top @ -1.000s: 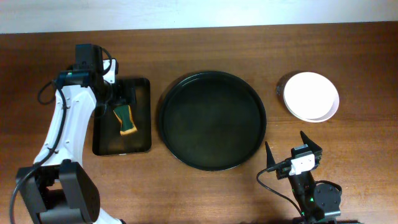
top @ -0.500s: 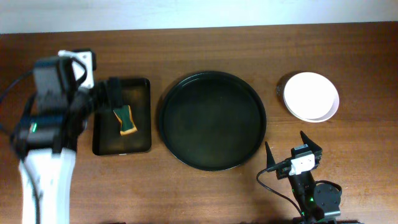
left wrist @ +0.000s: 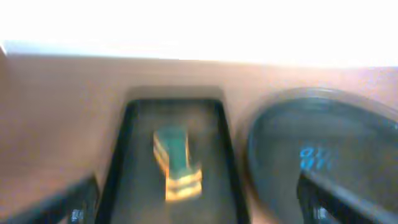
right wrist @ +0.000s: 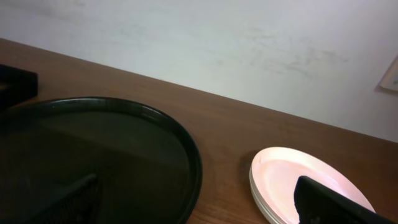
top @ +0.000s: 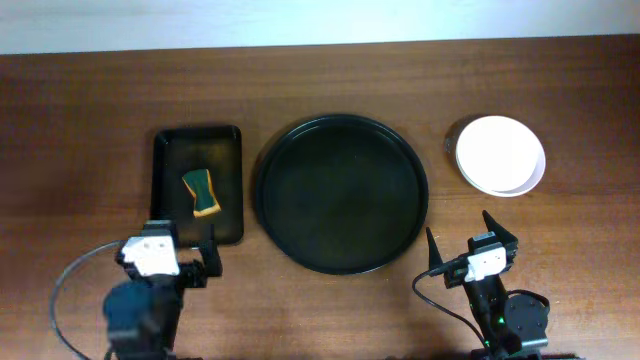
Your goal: Clean dirty plates on tray and stack at the side
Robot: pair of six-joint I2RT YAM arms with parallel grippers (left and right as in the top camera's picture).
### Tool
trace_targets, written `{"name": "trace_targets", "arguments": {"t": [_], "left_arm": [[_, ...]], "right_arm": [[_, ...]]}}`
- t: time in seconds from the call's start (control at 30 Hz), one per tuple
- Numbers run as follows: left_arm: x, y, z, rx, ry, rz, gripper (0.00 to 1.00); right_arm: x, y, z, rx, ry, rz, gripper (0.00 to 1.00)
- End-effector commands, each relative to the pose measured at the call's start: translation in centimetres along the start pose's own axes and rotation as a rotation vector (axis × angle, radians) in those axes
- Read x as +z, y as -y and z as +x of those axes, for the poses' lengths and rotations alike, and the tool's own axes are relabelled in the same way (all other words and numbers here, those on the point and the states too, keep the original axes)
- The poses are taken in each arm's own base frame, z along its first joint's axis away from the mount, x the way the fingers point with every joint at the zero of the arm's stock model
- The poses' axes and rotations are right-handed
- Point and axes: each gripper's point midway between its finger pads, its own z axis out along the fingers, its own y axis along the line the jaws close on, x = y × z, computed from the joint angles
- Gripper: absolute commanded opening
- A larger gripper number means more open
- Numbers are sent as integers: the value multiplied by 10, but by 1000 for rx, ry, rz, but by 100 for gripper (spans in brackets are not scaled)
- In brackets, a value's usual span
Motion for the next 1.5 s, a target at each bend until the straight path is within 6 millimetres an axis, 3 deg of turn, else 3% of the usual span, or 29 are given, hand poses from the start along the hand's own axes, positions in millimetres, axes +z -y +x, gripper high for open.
{"name": "trace_targets", "arguments": {"t": [0.0, 0.03, 0.1, 0.27, 0.43, 0.57, 0.63, 0.77, 1.47], "left_arm": [[-18, 17, -70, 40, 378, 93, 99], [-27, 21, -85, 55, 471, 112, 99], [-31, 22, -87, 61, 516, 116, 99], [-25, 20, -57, 59, 506, 111, 99], [-23, 19, -40, 62, 535, 112, 99], [1, 15, 4, 43, 383, 98, 99], [13, 9, 42, 21, 219, 74, 99], [14, 0, 43, 26, 213, 19, 99], [14, 0, 43, 25, 213, 20, 99]], "right_arm": [[0, 0, 2, 8, -4, 2, 99], [0, 0, 2, 8, -4, 2, 99], [0, 0, 2, 8, -4, 2, 99], [0, 0, 2, 8, -4, 2, 99], [0, 0, 2, 8, -4, 2, 99], [0, 0, 2, 8, -4, 2, 99], [0, 0, 2, 8, -4, 2, 99], [0, 0, 2, 8, -4, 2, 99], [0, 0, 2, 8, -4, 2, 99]]}}
